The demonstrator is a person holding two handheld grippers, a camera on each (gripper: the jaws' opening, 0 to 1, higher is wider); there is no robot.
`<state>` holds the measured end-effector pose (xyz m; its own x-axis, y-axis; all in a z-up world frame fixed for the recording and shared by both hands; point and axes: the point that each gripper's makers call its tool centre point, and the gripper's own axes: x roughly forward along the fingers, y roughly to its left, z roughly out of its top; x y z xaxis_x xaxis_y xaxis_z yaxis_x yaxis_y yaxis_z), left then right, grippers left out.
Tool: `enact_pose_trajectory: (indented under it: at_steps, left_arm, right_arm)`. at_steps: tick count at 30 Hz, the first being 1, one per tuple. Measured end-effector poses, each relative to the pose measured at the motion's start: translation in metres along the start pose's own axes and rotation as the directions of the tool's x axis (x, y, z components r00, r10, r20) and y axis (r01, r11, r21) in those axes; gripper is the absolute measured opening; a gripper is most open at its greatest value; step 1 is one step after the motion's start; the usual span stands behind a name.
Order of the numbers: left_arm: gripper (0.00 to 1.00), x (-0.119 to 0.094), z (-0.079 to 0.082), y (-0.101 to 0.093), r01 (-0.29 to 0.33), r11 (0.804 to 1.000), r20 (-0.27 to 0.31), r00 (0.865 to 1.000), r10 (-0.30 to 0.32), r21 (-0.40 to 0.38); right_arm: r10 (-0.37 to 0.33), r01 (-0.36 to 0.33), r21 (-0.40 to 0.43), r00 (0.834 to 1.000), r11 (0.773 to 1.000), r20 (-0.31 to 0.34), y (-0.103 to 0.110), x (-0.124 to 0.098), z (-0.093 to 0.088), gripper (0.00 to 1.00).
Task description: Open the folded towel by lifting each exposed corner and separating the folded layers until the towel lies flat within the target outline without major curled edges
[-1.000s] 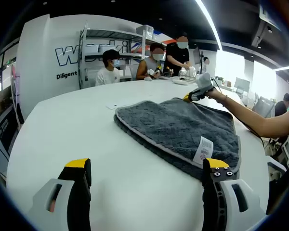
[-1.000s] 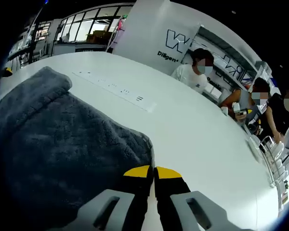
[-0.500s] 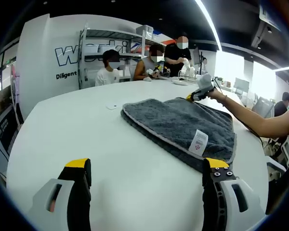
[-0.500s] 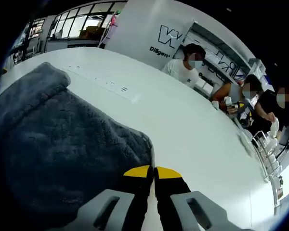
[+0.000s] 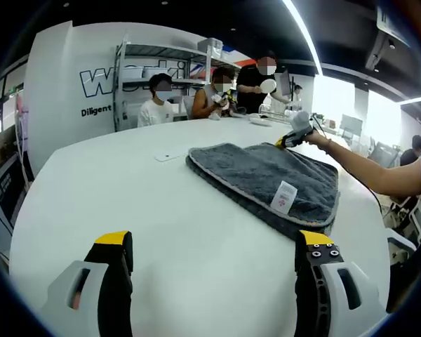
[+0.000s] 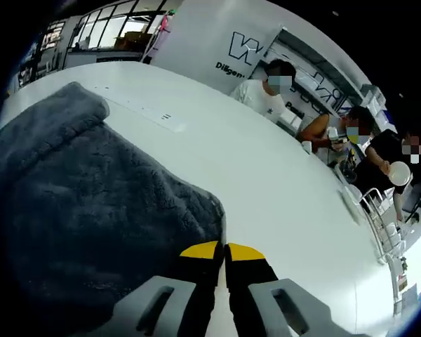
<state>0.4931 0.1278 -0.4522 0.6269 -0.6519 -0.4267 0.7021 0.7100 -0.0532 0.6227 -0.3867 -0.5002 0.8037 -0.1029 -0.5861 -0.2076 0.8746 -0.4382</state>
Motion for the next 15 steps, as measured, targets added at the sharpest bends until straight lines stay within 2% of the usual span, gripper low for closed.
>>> enact_pose_trajectory:
  at_steps: [8,11,14,15]
  left_arm:
    - [0.95,0.000,0.000,0.000,0.003,1.000,0.001,1.000,-0.003,-0.002]
    - [0.95,0.000,0.000,-0.001,0.004,1.000,0.002,1.000,-0.004,-0.002]
    - [0.95,0.000,0.000,-0.003,0.007,1.000,0.006,1.000,-0.007,-0.003]
    - [0.95,0.000,0.000,-0.003,0.008,1.000,0.007,1.000,-0.008,-0.004]
  right_arm:
    - [-0.062,0.061,-0.044,0.998,0.997,-0.028,-0.032,0.004,-0.016,0.00]
    - [-0.061,0.059,-0.080,0.998,0.995,-0.015,-0.029,0.001,-0.015,0.02]
    - [-0.096,0.095,-0.089,0.995,0.991,-0.004,-0.035,-0.007,-0.014,0.15]
    - [-0.129,0.130,-0.069,0.991,0.989,0.023,-0.041,-0.012,-0.011,0.20]
